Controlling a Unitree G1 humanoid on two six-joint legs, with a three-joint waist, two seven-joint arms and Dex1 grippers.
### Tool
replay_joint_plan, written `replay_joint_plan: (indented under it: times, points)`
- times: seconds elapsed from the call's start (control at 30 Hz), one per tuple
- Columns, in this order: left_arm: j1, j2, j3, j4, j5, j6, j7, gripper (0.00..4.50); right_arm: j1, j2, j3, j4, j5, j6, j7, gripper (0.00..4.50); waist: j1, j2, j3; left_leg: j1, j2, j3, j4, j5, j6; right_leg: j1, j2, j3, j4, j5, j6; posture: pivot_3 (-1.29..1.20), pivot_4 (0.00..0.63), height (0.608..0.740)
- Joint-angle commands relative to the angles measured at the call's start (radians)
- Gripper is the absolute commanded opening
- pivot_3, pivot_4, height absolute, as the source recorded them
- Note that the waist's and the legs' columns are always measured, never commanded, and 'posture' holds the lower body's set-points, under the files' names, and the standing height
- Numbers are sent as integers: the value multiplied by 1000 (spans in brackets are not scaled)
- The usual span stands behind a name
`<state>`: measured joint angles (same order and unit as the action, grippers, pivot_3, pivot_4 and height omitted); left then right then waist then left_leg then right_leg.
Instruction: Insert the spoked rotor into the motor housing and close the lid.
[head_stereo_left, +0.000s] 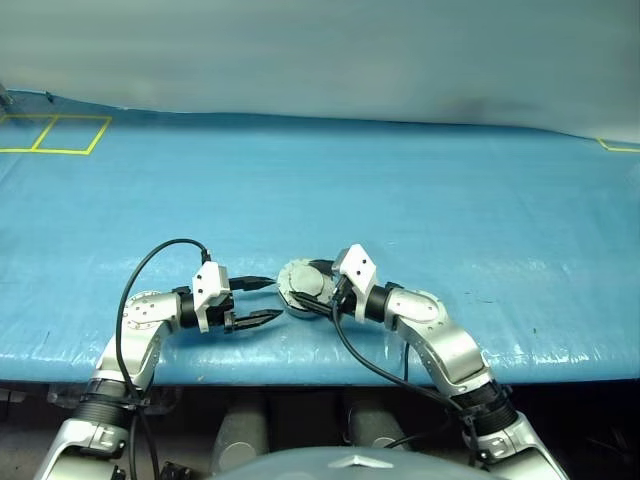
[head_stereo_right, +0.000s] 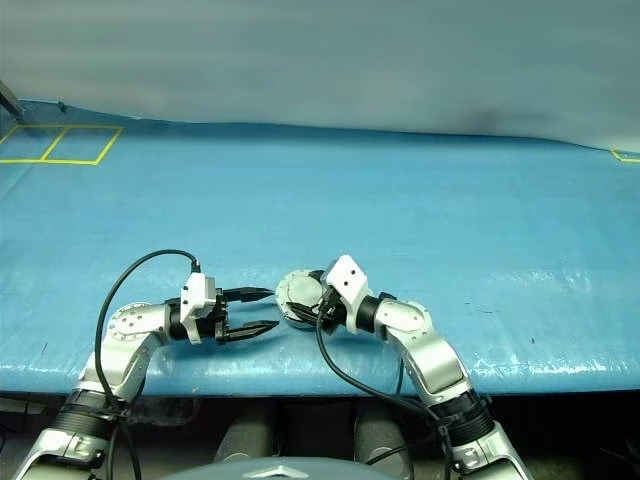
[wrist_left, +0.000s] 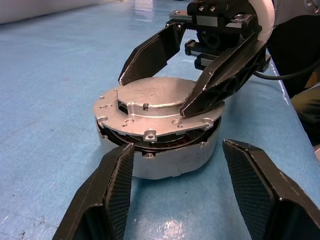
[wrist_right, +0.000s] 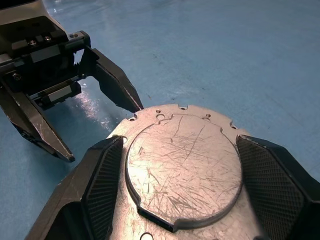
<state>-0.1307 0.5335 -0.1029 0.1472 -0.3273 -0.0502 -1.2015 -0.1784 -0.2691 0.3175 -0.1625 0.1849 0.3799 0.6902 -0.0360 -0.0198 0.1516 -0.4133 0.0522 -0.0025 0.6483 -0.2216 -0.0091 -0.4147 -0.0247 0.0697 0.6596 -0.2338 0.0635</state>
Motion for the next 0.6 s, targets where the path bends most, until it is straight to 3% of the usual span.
replay_joint_plan:
  times: [0.03,0.1,0.23,0.6]
  points:
    - [-10,2,7,-19,-3,-13,-3,3054,0,4,7,3,-9,-13,-8,3789,0,0,0,0,0,0,0,0,0,0,0,0,0,0,0,0,150,740]
    - [-10,2,8,-19,-1,-13,-1,3054,1,0,14,12,-24,-22,-10,3789,0,0,0,0,0,0,0,0,0,0,0,0,0,0,0,0,150,740]
    - [-9,3,10,-19,-1,-13,0,3054,2,-3,19,20,-37,-30,-16,3046,0,0,0,0,0,0,0,0,0,0,0,0,0,0,0,0,150,740]
    - [-3,2,9,-19,1,-12,5,3054,-9,29,12,-13,-6,19,-37,3047,-1,0,0,1,0,0,0,0,0,0,0,0,0,0,0,0,150,740]
